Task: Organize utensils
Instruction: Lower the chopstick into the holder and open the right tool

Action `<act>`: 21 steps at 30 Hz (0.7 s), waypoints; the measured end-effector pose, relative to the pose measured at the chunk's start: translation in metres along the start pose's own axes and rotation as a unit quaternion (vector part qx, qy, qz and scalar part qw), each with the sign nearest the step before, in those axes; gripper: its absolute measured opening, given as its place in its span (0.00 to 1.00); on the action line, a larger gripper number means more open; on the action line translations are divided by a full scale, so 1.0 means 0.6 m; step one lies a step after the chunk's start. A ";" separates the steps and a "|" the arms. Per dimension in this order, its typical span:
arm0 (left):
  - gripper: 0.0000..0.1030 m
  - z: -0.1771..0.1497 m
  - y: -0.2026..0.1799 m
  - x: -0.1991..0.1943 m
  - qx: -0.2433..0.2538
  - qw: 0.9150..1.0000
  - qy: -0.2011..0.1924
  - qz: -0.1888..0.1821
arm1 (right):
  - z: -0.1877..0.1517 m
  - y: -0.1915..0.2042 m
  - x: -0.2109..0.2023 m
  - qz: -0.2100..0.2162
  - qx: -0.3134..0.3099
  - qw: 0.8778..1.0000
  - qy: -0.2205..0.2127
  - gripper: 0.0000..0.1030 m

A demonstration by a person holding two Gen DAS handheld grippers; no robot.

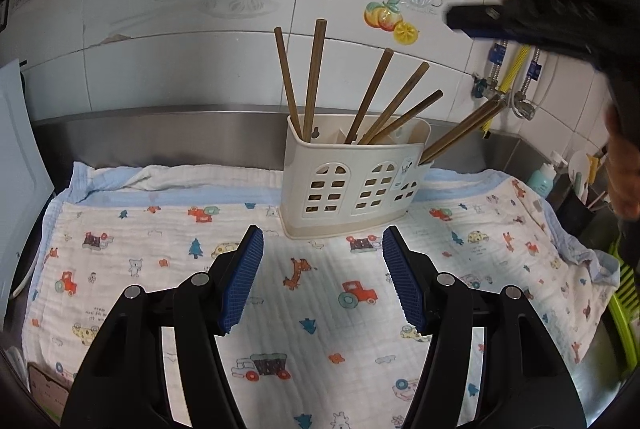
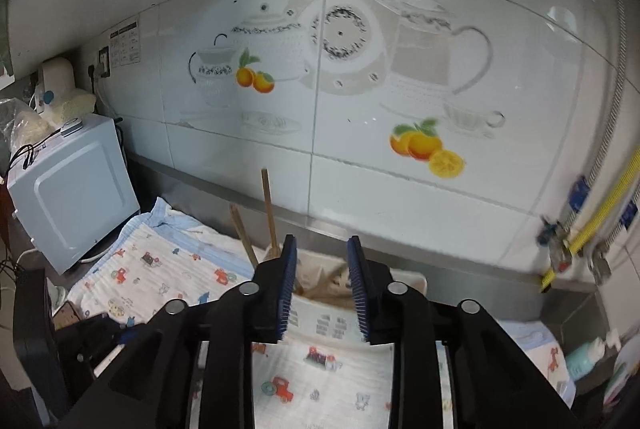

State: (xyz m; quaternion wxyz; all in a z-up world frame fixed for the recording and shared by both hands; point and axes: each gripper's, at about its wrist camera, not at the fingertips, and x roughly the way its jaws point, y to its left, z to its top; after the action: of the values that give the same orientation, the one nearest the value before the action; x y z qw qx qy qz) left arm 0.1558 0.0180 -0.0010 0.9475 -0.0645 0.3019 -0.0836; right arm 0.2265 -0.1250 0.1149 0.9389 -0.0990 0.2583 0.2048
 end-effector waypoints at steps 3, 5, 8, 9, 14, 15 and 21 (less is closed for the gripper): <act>0.61 -0.005 -0.001 -0.005 0.001 1.000 -0.002 0.004 | -0.033 -0.007 -0.019 -0.004 0.014 1.000 0.000 0.29; 0.61 -0.009 -0.001 -0.007 0.002 1.000 0.002 0.007 | -0.061 -0.009 -0.031 -0.013 0.019 1.000 0.002 0.31; 0.61 -0.012 -0.001 -0.009 0.010 1.000 0.003 0.016 | -0.095 -0.013 -0.047 -0.016 0.029 0.999 0.002 0.34; 0.61 -0.013 -0.001 -0.011 0.015 1.000 0.003 0.019 | -0.103 -0.014 -0.051 -0.019 0.032 0.999 0.001 0.36; 0.66 -0.013 0.003 -0.028 0.022 0.999 -0.001 0.030 | -0.150 -0.017 -0.073 -0.030 0.051 0.998 0.002 0.45; 0.67 -0.014 0.004 -0.031 0.023 0.999 -0.002 0.032 | -0.161 -0.016 -0.076 -0.030 0.053 0.998 0.003 0.48; 0.71 -0.034 0.018 -0.045 0.001 1.000 0.003 0.028 | -0.217 -0.003 -0.084 -0.040 0.066 0.997 0.013 0.51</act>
State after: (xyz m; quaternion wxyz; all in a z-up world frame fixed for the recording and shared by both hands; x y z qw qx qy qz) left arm 0.1232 0.0323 -0.0044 0.9485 -0.0548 0.3066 -0.0574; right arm 0.1297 -0.1814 0.0314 0.9474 -0.0501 0.2791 0.1485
